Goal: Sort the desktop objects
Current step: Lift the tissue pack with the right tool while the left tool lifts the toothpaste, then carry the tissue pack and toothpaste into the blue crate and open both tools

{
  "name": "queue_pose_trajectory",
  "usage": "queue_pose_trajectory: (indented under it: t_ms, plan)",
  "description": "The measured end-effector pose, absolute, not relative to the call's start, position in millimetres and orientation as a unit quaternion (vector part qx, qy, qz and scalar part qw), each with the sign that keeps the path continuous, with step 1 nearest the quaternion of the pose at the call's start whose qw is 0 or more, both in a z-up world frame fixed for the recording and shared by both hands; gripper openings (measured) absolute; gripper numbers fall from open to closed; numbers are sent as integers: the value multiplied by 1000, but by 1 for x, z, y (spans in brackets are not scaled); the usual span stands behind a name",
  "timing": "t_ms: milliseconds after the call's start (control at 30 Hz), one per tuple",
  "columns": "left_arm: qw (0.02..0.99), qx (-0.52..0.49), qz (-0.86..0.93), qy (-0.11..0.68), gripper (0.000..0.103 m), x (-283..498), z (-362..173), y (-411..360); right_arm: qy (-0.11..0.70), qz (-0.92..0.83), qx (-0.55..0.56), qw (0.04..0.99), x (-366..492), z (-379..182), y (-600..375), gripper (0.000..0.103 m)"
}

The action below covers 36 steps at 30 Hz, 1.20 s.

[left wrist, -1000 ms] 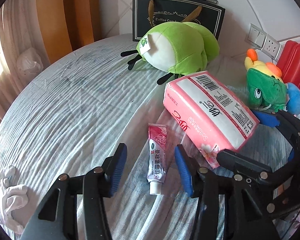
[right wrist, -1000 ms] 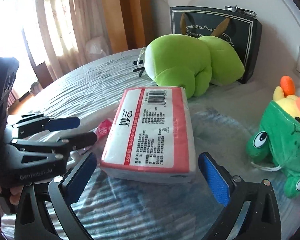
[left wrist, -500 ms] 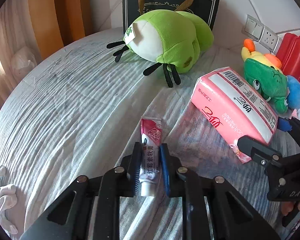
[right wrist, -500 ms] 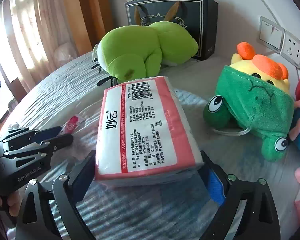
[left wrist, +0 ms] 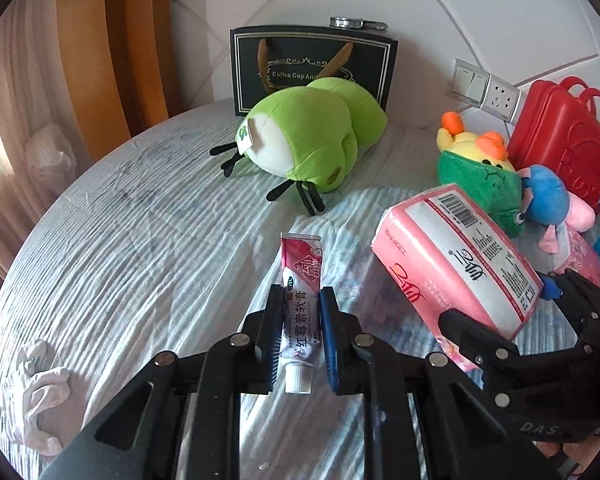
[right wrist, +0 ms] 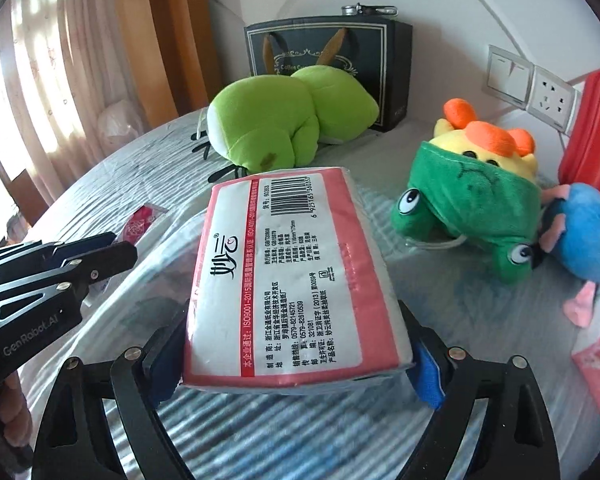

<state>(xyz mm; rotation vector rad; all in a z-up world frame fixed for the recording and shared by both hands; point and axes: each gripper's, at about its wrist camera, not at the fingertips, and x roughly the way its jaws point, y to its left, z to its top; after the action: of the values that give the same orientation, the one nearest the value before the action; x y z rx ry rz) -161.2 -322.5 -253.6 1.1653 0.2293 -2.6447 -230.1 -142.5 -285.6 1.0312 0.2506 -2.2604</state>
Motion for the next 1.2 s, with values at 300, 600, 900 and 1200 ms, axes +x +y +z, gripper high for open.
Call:
queue_pose_trajectory:
  t_ms: [300, 600, 900, 1200]
  plan:
    - [102, 345, -931, 61, 18, -112, -184, -293, 84, -895, 322, 296, -160, -208, -106, 92]
    - [61, 264, -962, 35, 18, -62, -105, -233, 71, -945, 215, 235, -84, -109, -52, 92]
    - [-20, 191, -981, 1, 18, -21, -41, -133, 35, -980, 157, 117, -6, -29, 52, 92]
    - [-148, 147, -978, -27, 18, -8, 5, 18, 4, -992, 121, -18, 74, 27, 192, 92]
